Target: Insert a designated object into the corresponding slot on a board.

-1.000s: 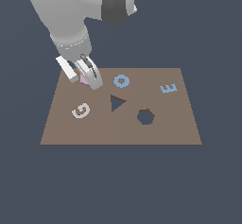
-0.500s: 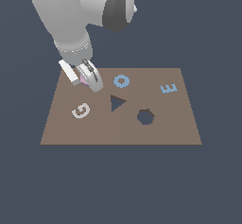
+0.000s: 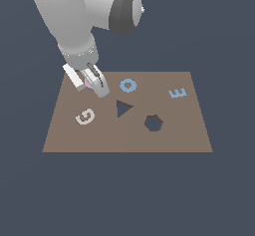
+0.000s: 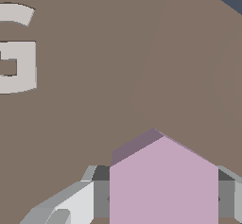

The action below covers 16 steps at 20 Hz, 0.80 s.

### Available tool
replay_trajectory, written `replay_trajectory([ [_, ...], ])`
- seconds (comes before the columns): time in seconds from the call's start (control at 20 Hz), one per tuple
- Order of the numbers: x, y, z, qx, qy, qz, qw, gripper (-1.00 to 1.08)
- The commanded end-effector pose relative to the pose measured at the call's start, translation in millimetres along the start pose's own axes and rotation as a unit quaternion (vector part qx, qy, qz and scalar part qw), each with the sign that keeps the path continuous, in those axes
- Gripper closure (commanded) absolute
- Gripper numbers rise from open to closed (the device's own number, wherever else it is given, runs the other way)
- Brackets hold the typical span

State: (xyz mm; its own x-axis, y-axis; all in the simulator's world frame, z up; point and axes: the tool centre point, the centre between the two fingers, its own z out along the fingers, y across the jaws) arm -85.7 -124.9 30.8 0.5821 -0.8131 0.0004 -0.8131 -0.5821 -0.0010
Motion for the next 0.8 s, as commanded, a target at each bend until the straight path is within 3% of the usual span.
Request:
replay_trajectory([
  [0.0,0.1,0.6,0.9,-0.001,0.000,0.000,1.0000,1.08],
  [0.4,-0.5,-7.6,-0.3,0.000,0.000,-0.008,1.0000,1.08],
  [0.75,-4.8,-43.7,-1.8,0.000,0.000,-0.046,0.9989,1.08],
])
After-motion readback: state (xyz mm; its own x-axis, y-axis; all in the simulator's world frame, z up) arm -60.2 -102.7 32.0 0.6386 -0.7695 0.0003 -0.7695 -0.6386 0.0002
